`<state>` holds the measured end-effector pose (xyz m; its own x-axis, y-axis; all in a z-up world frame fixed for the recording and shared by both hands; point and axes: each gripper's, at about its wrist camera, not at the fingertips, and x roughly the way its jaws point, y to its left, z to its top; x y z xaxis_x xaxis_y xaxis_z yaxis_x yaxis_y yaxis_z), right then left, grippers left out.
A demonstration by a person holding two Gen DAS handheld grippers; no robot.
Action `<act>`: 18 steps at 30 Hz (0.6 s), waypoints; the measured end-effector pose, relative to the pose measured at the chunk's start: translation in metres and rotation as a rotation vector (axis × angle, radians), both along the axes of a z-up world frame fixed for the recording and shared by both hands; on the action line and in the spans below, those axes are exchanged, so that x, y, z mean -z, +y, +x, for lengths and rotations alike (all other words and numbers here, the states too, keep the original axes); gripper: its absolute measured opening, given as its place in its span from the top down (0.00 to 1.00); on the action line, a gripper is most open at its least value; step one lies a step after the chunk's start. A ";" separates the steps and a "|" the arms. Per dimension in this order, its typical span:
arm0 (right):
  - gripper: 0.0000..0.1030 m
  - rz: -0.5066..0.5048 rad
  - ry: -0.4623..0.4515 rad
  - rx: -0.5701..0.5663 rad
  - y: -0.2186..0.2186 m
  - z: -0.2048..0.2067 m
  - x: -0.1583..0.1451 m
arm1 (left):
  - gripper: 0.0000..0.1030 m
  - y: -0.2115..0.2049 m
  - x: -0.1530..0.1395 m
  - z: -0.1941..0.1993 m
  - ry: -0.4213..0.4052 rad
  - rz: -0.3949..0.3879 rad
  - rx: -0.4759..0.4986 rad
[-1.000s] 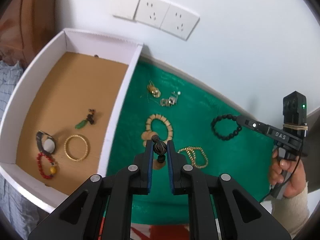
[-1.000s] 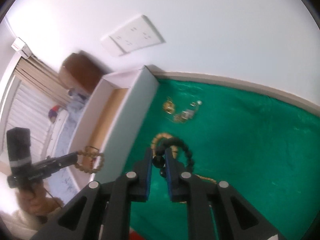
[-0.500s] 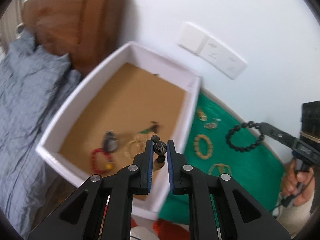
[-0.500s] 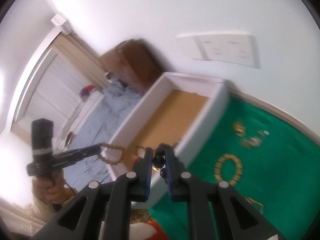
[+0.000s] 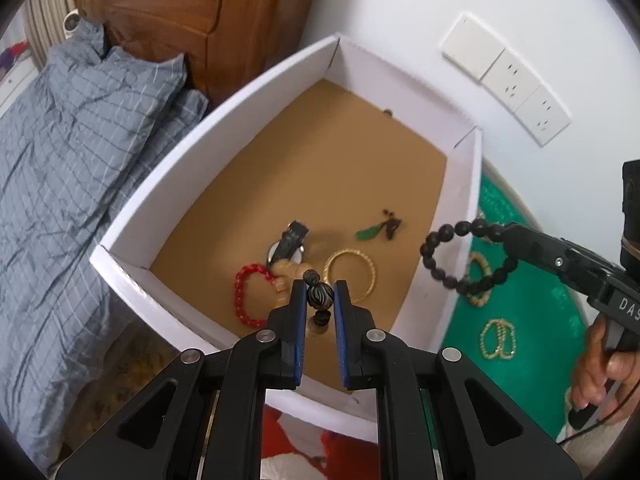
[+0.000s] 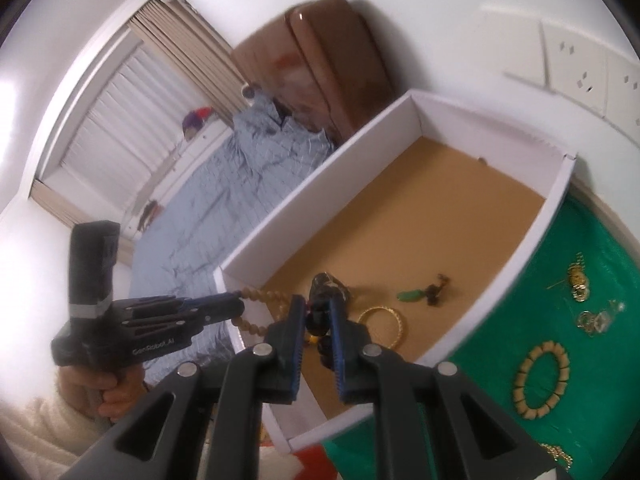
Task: Organize jewelry
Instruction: 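Carry wooden bracelet with left tool while right tool carries black bracelet into box, then open left tool over box while right tool releases black bead bracelet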
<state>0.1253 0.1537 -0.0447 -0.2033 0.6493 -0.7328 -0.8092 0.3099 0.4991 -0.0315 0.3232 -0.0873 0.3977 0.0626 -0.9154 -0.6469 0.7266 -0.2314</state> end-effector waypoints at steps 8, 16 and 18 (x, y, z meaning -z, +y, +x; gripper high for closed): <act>0.88 -0.063 -0.021 -0.010 0.019 -0.012 0.032 | 0.89 -0.002 0.023 0.009 0.033 -0.028 0.017; 0.88 -0.095 -0.063 -0.029 0.028 -0.021 0.043 | 0.89 -0.004 0.034 0.017 0.050 -0.025 0.016; 0.88 -0.099 -0.077 -0.027 0.030 -0.022 0.044 | 0.89 -0.003 0.035 0.019 0.050 -0.018 0.010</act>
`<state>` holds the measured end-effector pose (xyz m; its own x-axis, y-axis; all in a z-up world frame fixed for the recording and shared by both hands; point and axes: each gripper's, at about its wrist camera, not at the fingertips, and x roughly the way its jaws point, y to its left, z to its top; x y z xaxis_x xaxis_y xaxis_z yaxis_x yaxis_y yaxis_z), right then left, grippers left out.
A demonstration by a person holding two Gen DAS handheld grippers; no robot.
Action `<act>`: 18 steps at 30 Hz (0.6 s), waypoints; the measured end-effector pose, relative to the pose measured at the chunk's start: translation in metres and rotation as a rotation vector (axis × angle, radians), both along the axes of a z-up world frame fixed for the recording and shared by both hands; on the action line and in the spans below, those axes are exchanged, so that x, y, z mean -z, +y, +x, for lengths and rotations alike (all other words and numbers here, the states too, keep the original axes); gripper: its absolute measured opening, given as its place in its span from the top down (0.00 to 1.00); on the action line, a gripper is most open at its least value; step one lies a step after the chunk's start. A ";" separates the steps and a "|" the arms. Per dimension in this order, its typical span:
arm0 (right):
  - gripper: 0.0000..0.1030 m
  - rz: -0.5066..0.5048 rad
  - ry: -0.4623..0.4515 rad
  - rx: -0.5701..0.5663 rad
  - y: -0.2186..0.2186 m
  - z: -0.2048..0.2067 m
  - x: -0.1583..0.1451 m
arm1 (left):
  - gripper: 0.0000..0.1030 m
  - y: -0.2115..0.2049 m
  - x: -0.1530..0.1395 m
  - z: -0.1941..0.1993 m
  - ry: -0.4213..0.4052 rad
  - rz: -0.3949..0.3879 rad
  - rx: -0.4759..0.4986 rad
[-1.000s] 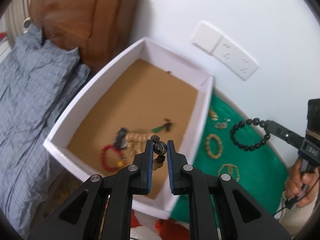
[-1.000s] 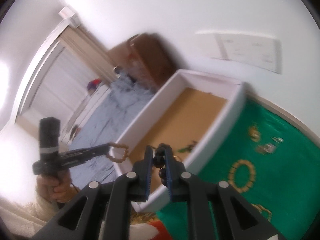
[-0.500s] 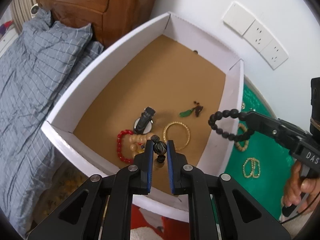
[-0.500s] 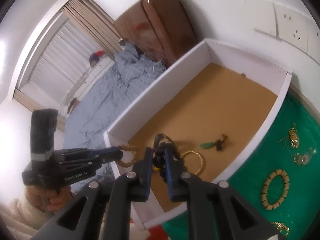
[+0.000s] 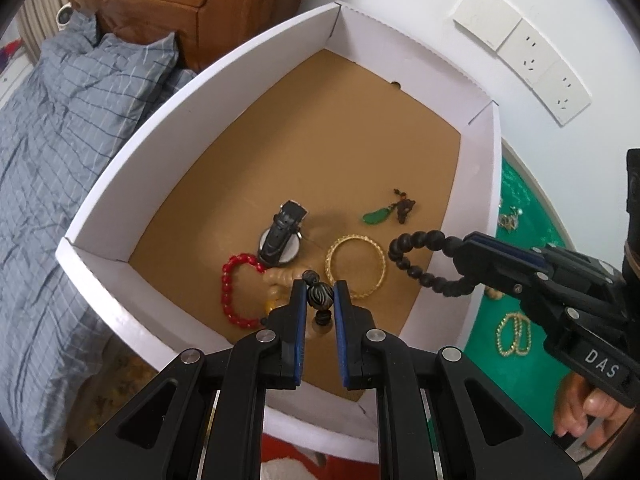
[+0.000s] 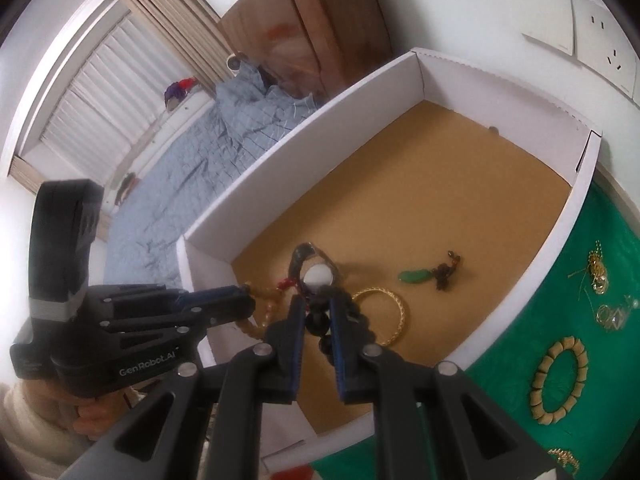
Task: Organize jewelry
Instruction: 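Open left tool over box while right tool releases black bead bracelet, then withdraw both open tools from the box back over the green cloth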
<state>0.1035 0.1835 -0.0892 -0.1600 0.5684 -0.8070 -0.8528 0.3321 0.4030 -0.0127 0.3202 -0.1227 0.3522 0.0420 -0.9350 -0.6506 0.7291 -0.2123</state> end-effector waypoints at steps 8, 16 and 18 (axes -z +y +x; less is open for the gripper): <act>0.36 0.027 -0.049 0.053 -0.005 0.003 -0.010 | 0.22 0.009 -0.001 -0.006 -0.007 0.076 -0.092; 0.23 0.054 -0.202 0.107 -0.041 -0.004 -0.041 | 0.13 -0.001 -0.026 -0.013 -0.094 0.157 -0.143; 0.22 0.058 -0.254 0.130 -0.059 -0.005 -0.049 | 0.13 -0.013 -0.036 -0.010 -0.130 0.191 -0.119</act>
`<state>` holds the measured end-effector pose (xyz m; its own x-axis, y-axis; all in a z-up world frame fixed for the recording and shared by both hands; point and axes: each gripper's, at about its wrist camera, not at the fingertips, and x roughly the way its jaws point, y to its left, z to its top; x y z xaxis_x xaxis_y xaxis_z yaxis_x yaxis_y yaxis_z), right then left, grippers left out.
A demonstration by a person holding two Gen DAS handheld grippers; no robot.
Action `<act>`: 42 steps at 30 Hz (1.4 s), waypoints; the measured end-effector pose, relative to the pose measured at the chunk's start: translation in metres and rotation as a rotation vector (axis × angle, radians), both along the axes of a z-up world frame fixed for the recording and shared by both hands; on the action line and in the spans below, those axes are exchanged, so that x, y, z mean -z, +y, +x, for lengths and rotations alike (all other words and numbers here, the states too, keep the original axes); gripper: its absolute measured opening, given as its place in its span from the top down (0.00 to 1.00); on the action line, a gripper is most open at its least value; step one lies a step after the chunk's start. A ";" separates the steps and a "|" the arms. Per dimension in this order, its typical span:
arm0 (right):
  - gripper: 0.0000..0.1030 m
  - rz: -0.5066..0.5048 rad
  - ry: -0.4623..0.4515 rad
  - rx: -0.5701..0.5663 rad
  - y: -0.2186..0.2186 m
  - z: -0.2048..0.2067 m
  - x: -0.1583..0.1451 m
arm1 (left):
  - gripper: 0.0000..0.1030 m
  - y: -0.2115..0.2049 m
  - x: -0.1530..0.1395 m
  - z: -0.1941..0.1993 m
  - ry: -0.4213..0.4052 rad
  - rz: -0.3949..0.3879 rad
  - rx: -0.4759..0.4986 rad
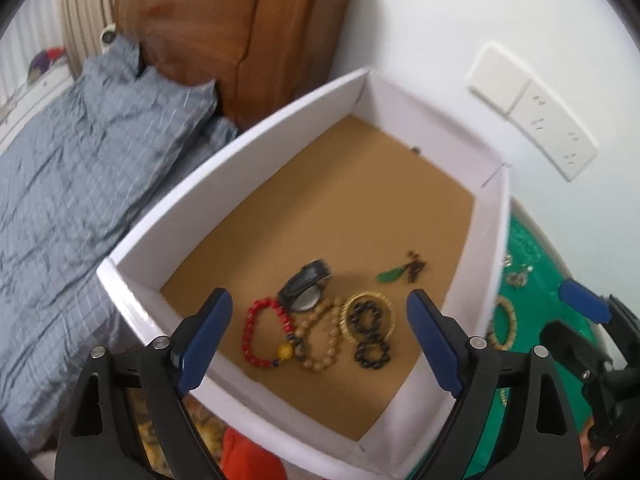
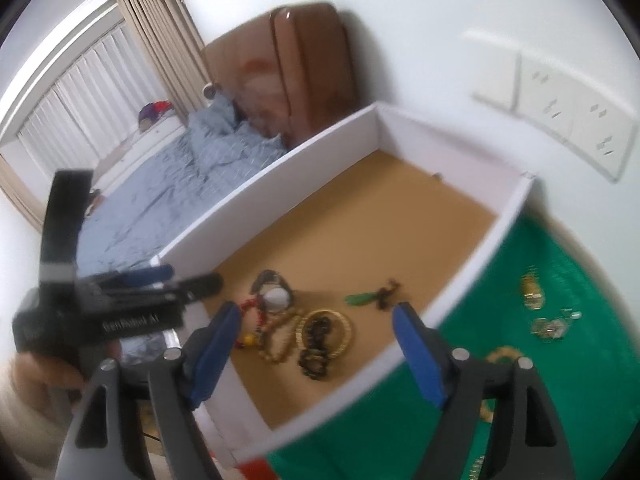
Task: Organize jewelry
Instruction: 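Withdraw both open tools from the box back over the green cloth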
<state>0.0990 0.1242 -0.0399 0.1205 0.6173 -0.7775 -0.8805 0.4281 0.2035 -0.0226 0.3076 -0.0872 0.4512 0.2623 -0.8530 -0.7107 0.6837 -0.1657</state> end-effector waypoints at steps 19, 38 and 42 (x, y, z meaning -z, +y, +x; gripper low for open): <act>0.22 -0.063 -0.073 0.461 -0.225 0.033 -0.003 | 0.09 -0.138 -0.019 0.085 -0.090 0.001 0.359; 0.22 -0.142 -0.038 0.637 -0.302 0.043 0.020 | 0.04 -0.227 -0.009 0.138 -0.005 0.004 0.657; 0.22 -0.144 -0.039 0.648 -0.304 0.046 0.021 | 0.04 -0.233 -0.004 0.142 0.023 0.026 0.667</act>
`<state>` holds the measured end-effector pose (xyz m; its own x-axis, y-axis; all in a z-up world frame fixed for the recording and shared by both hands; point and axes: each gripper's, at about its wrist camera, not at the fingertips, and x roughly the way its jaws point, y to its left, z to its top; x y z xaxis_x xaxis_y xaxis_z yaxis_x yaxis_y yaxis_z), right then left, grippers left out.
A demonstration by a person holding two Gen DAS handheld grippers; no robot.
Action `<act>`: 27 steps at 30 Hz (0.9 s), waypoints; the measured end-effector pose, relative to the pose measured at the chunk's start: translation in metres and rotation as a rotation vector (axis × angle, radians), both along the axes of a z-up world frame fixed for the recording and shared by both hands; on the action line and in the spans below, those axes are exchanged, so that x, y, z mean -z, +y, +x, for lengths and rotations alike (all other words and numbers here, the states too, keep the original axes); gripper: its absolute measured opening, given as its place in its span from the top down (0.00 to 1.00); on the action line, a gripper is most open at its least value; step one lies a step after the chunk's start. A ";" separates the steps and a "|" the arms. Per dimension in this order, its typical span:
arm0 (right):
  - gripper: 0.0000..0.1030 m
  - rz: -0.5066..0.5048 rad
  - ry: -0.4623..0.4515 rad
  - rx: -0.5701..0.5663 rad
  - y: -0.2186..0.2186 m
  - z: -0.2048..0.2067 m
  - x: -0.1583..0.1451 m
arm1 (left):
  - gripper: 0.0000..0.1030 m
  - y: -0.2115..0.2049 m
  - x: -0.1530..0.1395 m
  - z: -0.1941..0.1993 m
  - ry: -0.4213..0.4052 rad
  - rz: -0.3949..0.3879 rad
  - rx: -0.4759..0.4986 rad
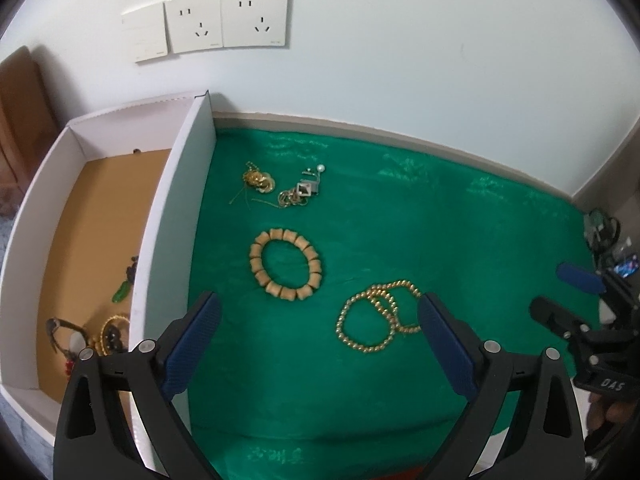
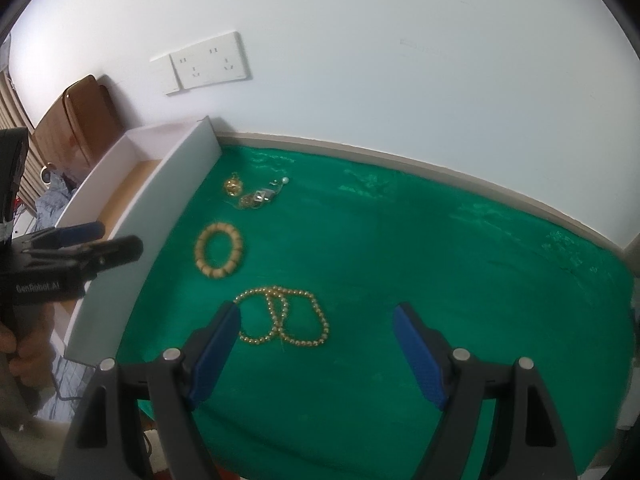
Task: Organize jewelry
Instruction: 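Withdraw both open tools from the box back over the green cloth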
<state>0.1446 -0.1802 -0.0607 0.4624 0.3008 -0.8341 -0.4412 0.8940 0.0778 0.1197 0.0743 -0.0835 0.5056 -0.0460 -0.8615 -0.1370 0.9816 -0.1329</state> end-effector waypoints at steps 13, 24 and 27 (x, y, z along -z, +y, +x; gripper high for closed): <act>0.22 0.004 0.014 0.034 -0.010 0.007 0.005 | 0.04 -0.003 0.003 0.009 0.026 0.034 -0.001; 0.22 0.000 0.053 0.066 -0.018 0.014 0.020 | 0.04 0.024 0.043 0.019 0.135 -0.035 -0.051; 0.22 -0.009 0.091 0.067 -0.017 0.018 0.033 | 0.05 0.037 0.052 0.026 0.167 -0.082 -0.083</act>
